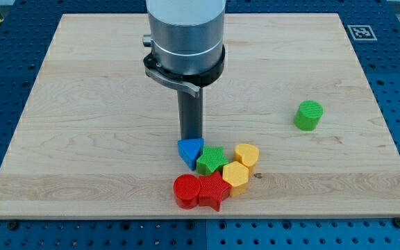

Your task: Slide green circle into the group of blocks

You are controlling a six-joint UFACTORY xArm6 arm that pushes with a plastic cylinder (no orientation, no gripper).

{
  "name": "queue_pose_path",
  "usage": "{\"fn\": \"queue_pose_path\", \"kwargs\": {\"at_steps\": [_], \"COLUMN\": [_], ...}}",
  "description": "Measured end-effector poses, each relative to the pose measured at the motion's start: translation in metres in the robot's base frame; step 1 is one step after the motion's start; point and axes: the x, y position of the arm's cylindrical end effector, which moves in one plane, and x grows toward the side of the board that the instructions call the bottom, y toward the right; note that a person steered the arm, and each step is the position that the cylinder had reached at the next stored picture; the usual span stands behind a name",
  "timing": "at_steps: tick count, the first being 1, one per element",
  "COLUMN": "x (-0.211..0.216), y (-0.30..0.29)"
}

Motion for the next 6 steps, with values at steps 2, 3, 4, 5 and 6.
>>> {"fn": "queue_pose_path", "kwargs": {"at_steps": [2, 3, 4, 5, 6], "x": [-0.059, -0.069, -0.069, -0.059, -0.050], "y": [0.074, 0.176, 0.247, 0.248, 0.248]}}
